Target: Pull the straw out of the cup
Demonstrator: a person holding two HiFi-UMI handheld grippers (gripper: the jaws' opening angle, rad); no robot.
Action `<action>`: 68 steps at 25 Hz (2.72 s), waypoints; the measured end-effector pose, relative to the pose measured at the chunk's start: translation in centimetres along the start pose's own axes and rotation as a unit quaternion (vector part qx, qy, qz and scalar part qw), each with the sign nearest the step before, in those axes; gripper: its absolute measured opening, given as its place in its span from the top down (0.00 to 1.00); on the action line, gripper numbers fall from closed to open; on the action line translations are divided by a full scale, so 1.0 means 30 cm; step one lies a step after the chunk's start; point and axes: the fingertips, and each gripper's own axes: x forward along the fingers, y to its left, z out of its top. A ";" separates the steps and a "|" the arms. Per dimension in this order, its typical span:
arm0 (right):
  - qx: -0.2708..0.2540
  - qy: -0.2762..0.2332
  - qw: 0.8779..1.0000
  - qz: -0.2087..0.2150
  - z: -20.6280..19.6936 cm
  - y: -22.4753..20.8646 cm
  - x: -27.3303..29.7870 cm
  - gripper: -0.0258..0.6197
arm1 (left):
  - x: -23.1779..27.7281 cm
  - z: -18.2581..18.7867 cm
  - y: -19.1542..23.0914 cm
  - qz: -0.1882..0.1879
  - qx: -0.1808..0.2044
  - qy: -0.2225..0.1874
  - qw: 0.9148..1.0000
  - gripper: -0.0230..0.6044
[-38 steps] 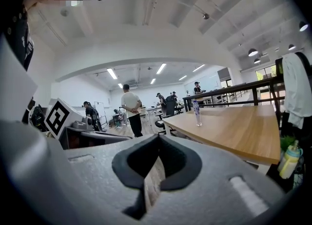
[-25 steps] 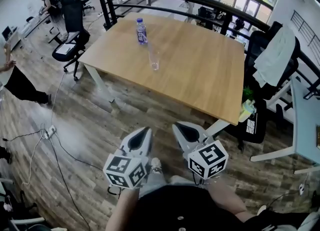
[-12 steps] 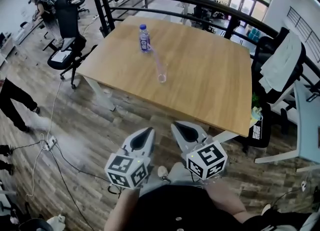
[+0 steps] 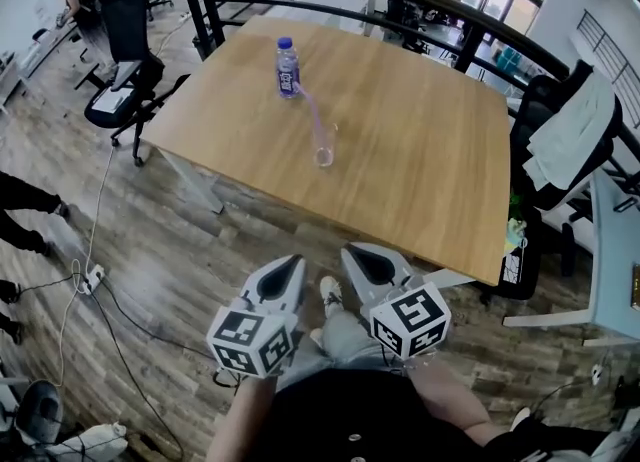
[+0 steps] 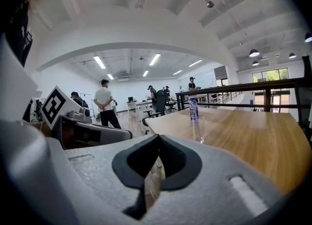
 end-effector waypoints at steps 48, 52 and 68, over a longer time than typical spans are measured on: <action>-0.007 0.042 0.999 0.008 0.215 -0.638 0.676 0.96 | 0.675 0.380 0.423 0.007 -0.030 0.024 0.999 0.93; -0.014 0.045 0.999 -0.004 0.229 -0.639 0.712 0.96 | 0.668 0.384 0.467 0.002 -0.029 0.026 0.999 0.93; -0.045 0.083 0.996 -0.012 0.204 -0.656 0.868 0.80 | 0.676 0.293 0.586 0.003 -0.038 0.038 0.999 0.93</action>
